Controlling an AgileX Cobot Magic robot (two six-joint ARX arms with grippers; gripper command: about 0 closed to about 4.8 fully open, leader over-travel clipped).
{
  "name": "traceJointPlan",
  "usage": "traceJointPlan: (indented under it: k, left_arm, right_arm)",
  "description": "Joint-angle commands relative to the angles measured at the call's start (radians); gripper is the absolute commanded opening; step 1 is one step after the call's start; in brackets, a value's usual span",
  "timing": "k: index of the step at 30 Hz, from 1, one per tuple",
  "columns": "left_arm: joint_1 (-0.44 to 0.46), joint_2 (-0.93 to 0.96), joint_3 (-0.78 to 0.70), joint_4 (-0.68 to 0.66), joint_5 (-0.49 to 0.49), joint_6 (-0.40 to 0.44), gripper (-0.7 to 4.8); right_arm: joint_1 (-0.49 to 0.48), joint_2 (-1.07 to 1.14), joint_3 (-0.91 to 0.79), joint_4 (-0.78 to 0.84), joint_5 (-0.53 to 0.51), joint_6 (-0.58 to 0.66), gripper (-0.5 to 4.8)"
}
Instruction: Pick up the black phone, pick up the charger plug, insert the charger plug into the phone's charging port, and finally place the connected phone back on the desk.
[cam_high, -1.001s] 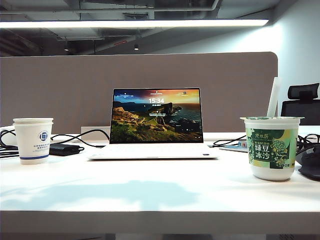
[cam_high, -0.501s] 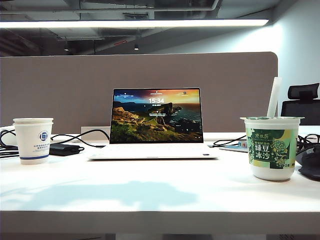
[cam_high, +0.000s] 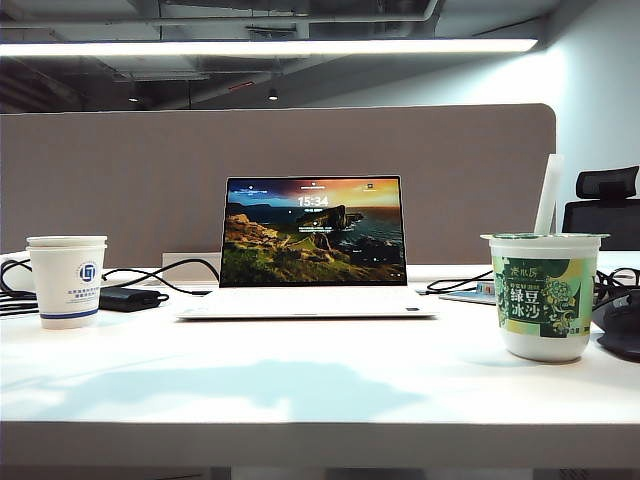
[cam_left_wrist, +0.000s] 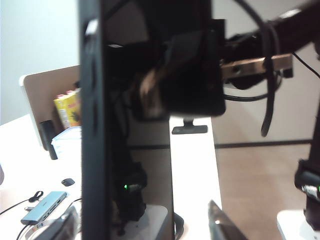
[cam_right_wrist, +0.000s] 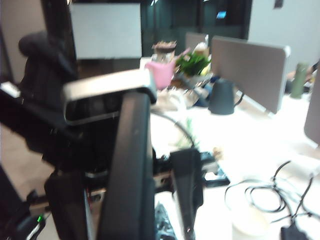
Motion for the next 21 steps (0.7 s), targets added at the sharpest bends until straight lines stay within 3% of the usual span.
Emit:
traceJointPlan:
  k: [1, 8, 11, 16, 21]
  left_arm:
    - [0.000, -0.004, 0.008, 0.069, -0.047, -0.060, 3.77]
    - [-0.001, -0.003, 0.008, 0.231, -0.172, -0.222, 3.76]
    - [-0.001, -0.003, 0.008, 0.306, -0.208, -0.299, 3.76]
    - [-0.001, -0.003, 0.008, 0.362, -0.280, -0.385, 3.76]
    - [-0.001, -0.003, 0.008, 0.364, -0.303, -0.430, 3.71]
  right_arm:
    - [-0.018, -0.029, 0.008, 0.125, 0.002, 0.066, -0.05]
    - [-0.061, -0.043, 0.009, 0.366, 0.008, 0.251, -0.05]
    - [-0.060, -0.043, 0.008, 0.450, 0.066, 0.303, -0.05]
    - [-0.058, -0.043, 0.008, 0.489, 0.162, 0.311, -0.05]
    - [-0.055, -0.034, 0.008, 0.498, 0.184, 0.310, -0.05]
